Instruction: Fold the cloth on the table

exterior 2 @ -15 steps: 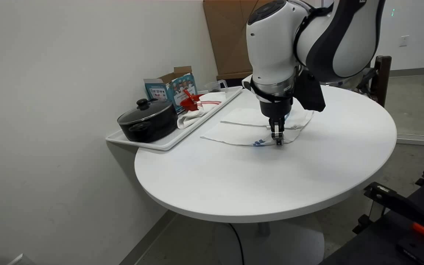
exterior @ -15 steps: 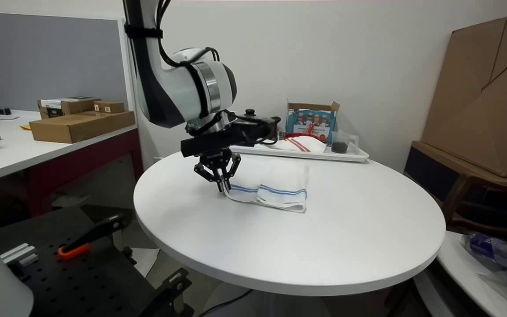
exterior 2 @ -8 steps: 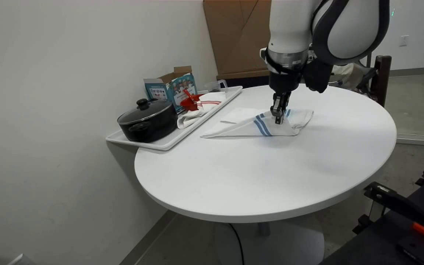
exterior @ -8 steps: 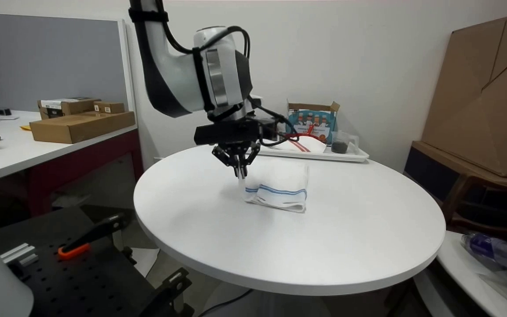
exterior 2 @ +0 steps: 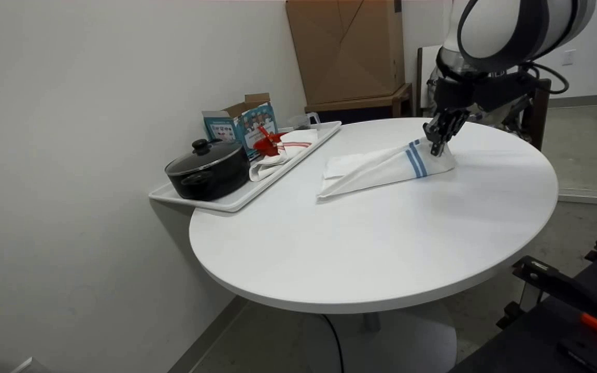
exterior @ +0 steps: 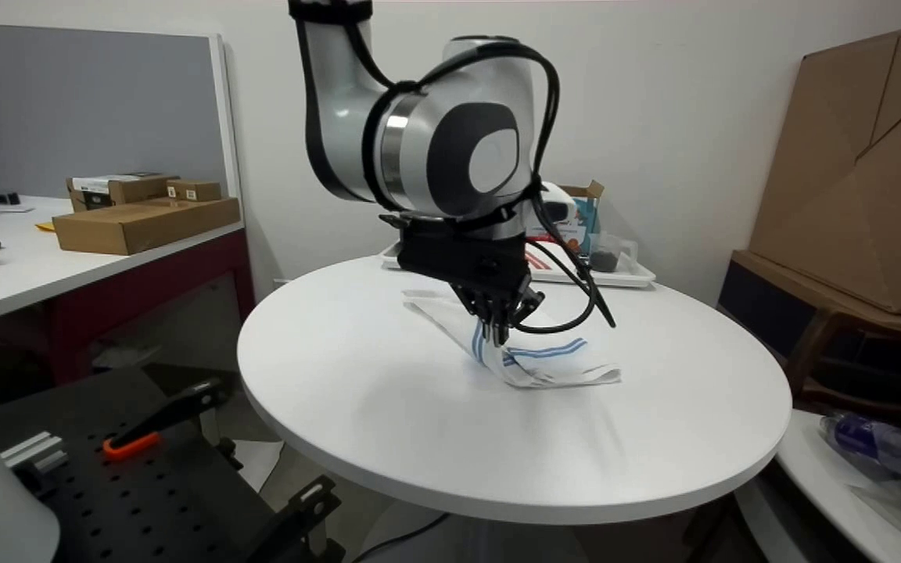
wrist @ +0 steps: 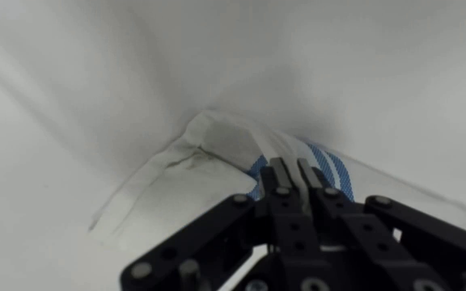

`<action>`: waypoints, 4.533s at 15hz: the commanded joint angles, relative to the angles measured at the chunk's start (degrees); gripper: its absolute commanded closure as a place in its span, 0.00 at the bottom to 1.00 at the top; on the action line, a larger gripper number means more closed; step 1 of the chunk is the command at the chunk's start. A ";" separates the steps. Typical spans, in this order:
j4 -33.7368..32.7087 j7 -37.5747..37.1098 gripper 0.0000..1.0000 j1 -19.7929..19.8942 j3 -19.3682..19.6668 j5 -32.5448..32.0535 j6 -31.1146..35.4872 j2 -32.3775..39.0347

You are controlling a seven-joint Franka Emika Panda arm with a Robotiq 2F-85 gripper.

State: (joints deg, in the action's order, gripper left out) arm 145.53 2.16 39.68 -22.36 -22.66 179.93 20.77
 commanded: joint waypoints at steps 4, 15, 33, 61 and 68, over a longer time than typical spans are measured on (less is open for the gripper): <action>-7.74 6.33 0.93 23.29 -21.21 9.10 -11.31 0.59; -19.98 10.11 0.93 19.53 -20.84 30.62 -35.82 -0.13; -38.22 5.73 0.93 -13.54 25.73 42.63 -54.74 10.36; -48.41 -7.52 0.23 -19.20 33.36 32.47 -36.33 19.79; -46.08 -9.21 0.00 -19.04 32.00 33.70 -26.12 16.92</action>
State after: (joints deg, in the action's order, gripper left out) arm 97.30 -7.27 21.10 10.31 9.41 150.87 40.34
